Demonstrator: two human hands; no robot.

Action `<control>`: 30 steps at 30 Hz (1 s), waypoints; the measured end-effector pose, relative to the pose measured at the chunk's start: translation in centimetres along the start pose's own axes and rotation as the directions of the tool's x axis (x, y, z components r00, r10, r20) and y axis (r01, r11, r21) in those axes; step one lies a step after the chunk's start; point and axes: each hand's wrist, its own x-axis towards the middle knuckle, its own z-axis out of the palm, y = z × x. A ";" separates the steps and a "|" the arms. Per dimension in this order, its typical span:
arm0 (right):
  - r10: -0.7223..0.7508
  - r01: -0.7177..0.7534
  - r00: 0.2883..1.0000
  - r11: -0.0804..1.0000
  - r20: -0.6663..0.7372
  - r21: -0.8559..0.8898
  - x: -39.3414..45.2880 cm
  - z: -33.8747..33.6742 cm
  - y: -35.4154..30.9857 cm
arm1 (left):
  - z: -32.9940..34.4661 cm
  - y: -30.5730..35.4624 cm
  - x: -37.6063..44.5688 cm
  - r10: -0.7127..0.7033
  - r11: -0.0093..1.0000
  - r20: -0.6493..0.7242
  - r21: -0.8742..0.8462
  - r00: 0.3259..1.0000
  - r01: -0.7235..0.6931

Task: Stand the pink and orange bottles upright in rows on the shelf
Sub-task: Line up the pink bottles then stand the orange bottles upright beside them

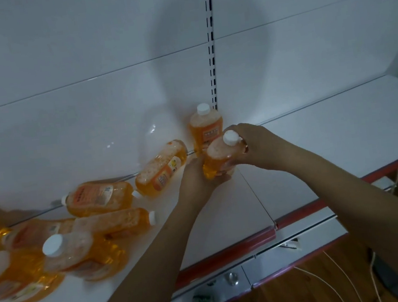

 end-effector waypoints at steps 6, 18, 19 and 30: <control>-0.042 0.041 0.999 0.993 0.000 -0.108 2.7 0.7 0.4 | 0.9 -0.5 1.8 -0.066 0.969 -0.108 0.232 0.992 0.089; -0.032 -0.003 0.971 0.989 -0.236 -0.147 3.8 3.0 0.6 | 0.1 0.3 1.6 -0.155 0.945 -0.164 0.263 0.974 0.194; -0.022 -0.020 0.965 0.987 -0.260 -0.159 3.5 3.1 0.4 | -0.4 0.3 1.1 -0.160 0.938 -0.138 0.286 0.978 0.194; -0.412 0.435 0.858 0.900 -0.305 0.007 2.7 10.5 -15.5 | -7.8 -0.8 -13.5 0.070 0.974 -0.277 0.227 0.958 -0.006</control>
